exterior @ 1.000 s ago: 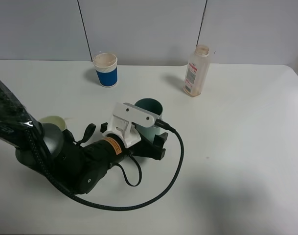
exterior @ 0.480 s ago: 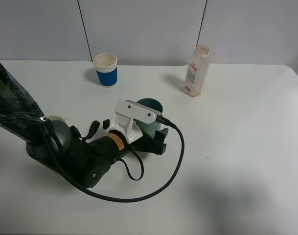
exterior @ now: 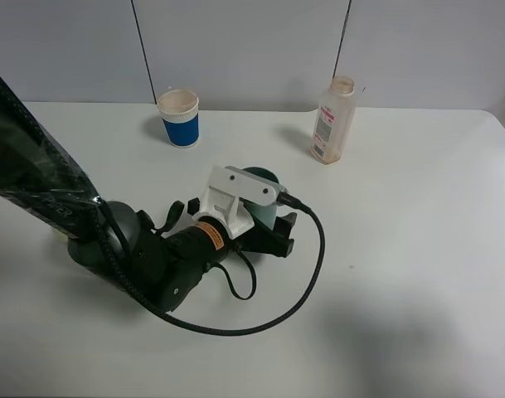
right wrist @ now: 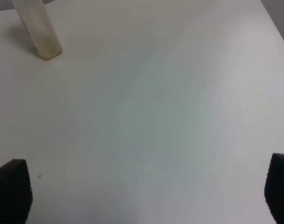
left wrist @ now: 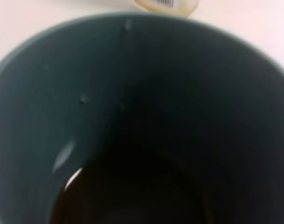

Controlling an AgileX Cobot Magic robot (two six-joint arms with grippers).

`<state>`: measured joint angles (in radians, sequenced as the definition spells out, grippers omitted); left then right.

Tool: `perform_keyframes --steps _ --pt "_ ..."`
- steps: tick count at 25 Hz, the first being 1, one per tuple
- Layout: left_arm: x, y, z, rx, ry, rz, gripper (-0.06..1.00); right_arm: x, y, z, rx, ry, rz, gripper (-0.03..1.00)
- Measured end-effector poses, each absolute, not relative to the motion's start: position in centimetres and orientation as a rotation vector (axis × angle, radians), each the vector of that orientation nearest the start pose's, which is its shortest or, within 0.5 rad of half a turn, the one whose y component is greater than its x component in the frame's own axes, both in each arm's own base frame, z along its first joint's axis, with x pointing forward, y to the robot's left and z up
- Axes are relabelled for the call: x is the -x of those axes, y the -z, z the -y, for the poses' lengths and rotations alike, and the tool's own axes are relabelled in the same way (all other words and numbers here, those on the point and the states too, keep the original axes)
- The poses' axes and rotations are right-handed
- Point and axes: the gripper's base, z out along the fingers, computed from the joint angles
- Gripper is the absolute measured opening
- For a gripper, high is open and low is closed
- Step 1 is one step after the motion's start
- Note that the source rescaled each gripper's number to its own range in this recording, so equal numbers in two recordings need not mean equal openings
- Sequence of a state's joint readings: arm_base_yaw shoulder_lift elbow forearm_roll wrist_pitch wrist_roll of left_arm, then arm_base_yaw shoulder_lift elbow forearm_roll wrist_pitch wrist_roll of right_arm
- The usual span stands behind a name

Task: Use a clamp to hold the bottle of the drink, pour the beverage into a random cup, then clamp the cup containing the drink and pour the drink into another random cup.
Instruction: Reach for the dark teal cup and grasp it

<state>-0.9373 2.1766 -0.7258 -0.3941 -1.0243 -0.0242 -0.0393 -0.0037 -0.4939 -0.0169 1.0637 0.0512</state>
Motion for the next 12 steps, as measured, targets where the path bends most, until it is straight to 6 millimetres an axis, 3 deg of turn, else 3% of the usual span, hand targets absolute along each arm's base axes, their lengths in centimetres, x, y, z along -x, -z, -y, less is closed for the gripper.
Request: perform_keyframes --steps 4,6,7,8,10,12 --pt "-22.97 -5.79 26.26 -0.459 0.459 -1.899 0.64 0.49 -27.53 0.12 -0.094 0.013 -2.047 1.0" --pt "-22.98 -5.68 26.27 -0.46 0.457 -1.899 0.53 0.49 -27.53 0.12 -0.094 0.013 -2.047 1.0" --pt "-23.14 -5.51 26.12 -0.457 0.452 -1.901 0.37 0.49 -27.53 0.12 -0.094 0.013 -2.047 1.0" --pt "-23.22 -5.39 26.06 -0.458 0.449 -1.902 0.28 0.49 -27.53 0.12 -0.094 0.013 -2.047 1.0" --pt "-23.47 -5.28 25.82 -0.453 0.443 -1.905 0.15 0.49 -27.53 0.12 -0.094 0.013 -2.047 1.0" --pt "-23.61 -5.28 25.71 -0.452 0.441 -1.904 0.08 0.49 -27.53 0.12 -0.094 0.013 -2.047 1.0"
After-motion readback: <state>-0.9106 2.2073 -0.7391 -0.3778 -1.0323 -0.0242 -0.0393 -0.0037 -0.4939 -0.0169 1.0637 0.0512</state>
